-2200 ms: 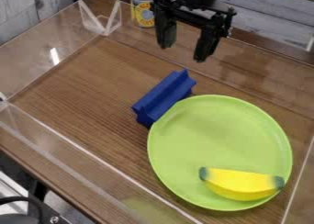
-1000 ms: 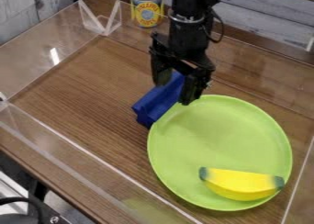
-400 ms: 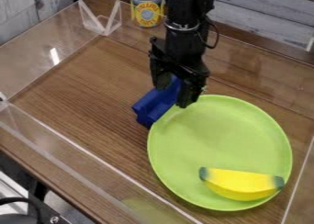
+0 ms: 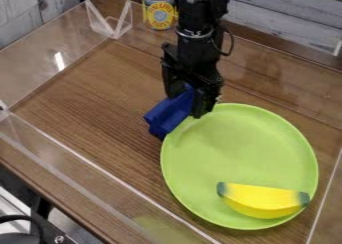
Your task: Put the blue object in the green plate
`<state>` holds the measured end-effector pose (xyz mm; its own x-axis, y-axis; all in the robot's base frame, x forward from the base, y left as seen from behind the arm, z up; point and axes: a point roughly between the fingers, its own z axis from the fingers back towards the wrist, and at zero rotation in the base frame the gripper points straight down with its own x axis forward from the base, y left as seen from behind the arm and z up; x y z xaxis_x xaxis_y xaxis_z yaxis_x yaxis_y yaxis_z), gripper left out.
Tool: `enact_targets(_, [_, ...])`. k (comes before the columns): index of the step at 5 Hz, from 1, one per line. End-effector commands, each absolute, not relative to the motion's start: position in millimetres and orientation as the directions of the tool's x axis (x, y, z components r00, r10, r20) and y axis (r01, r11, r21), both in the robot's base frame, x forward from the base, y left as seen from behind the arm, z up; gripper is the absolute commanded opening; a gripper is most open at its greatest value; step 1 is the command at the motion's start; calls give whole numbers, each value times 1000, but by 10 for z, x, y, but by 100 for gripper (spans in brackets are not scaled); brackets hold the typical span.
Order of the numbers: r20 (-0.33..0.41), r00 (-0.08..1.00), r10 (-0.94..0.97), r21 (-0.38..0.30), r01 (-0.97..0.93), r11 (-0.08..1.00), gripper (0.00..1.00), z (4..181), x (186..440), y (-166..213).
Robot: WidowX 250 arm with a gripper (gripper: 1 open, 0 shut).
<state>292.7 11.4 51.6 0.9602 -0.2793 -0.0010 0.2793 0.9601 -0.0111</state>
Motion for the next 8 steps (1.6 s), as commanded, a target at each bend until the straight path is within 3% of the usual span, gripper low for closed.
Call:
enact_targets(1, [31,959,-281,-9,281,960,100,536,2963,130])
enact_targets(5, [52,947,-316,-18,317,948,100,354,2988,118])
enact_targets(6, [49,941,-334,-9,334,942,0,383,3016,125])
enact_targets(8, [43,929,-367,8,367,930,0,444,3064,133])
